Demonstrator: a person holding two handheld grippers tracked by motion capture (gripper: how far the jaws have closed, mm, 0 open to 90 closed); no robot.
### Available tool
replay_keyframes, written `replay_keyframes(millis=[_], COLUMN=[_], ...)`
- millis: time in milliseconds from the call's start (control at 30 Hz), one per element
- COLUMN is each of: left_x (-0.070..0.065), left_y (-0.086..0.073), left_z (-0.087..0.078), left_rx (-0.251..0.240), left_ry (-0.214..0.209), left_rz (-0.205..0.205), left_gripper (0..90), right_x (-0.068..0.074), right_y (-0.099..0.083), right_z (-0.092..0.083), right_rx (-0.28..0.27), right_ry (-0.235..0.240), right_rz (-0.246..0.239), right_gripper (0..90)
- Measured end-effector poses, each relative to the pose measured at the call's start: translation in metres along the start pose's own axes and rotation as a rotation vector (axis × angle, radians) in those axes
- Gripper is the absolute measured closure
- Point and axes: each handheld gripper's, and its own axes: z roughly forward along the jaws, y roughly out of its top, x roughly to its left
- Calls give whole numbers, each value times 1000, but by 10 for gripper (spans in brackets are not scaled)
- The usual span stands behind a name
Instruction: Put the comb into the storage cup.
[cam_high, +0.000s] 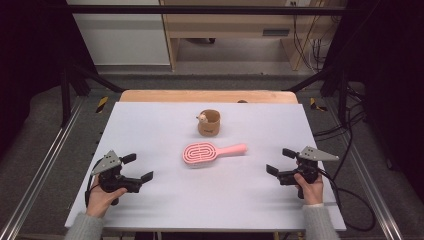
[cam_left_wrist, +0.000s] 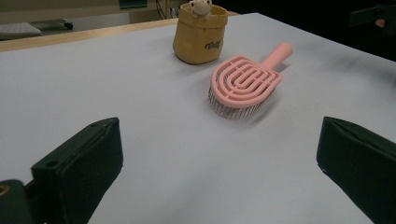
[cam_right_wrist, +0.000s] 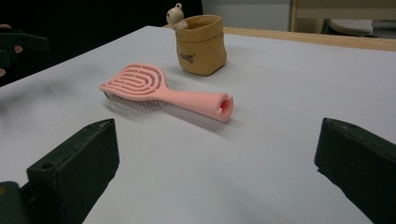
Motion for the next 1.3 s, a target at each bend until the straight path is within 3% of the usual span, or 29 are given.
replay_keyframes(millis=[567, 1300], left_x=[1, 2], left_y=[-1, -2], left_z=[1, 1], left_rx=[2, 4], left_ry=[1, 6], left_rz=[1, -1], left_gripper=[3, 3], right_x=[5, 25], right_y=[6, 22], right_z=[1, 23], right_rx=[0, 54], right_ry=[-14, -20], right_rz=[-18, -67], right_gripper=[3, 13])
